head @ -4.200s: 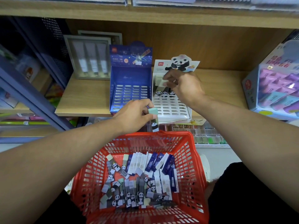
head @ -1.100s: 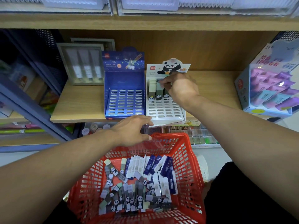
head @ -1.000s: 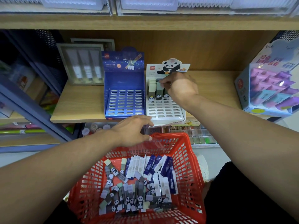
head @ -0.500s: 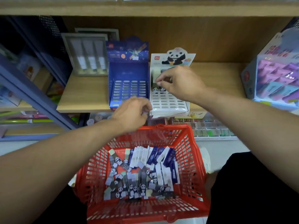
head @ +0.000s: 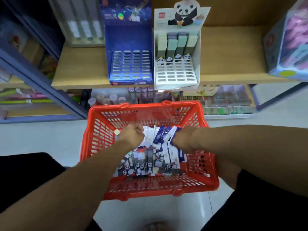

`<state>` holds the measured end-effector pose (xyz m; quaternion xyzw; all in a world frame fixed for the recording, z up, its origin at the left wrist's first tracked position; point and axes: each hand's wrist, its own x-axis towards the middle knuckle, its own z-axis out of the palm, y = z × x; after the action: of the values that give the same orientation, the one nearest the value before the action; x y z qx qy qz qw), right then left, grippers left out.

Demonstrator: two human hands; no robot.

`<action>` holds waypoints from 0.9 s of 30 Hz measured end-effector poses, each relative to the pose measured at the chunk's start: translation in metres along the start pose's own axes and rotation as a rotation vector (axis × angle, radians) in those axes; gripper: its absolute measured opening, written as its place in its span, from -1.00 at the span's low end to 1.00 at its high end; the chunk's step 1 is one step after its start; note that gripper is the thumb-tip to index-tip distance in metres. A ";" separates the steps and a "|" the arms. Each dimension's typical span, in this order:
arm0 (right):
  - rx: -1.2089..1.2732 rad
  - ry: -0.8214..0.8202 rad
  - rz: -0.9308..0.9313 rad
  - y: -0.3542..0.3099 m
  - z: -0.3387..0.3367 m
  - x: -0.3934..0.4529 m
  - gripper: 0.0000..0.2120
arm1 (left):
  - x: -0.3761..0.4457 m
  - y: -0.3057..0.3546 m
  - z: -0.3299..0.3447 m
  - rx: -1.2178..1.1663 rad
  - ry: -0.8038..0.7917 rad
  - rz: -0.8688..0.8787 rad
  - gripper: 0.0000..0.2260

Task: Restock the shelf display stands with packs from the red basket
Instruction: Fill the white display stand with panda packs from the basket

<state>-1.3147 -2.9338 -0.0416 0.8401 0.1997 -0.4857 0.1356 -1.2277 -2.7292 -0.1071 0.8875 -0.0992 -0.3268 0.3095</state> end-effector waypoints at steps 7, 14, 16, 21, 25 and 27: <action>0.152 -0.002 -0.059 -0.001 0.021 0.022 -0.65 | -0.028 -0.064 0.091 0.005 -0.229 -0.359 -0.78; 0.489 0.089 0.091 -0.002 0.044 0.080 -0.73 | 0.002 -0.080 0.090 -0.032 -0.229 -0.423 -0.63; 0.715 0.131 0.112 -0.019 0.049 0.102 -0.67 | 0.006 -0.088 0.097 -0.012 -0.247 -0.414 -0.64; 0.712 0.090 0.179 -0.064 0.068 0.147 -0.69 | 0.004 -0.096 0.124 0.127 -0.293 -0.312 -0.94; 0.684 0.121 0.208 -0.075 0.081 0.160 -0.67 | 0.003 -0.090 0.136 0.163 -0.194 -0.316 -0.77; 0.692 0.127 0.215 -0.078 0.087 0.163 -0.64 | 0.006 -0.092 0.143 0.172 -0.161 -0.323 -0.72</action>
<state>-1.3442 -2.8686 -0.2286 0.8809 -0.0579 -0.4544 -0.1188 -1.3175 -2.7278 -0.2517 0.8860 -0.0076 -0.4324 0.1672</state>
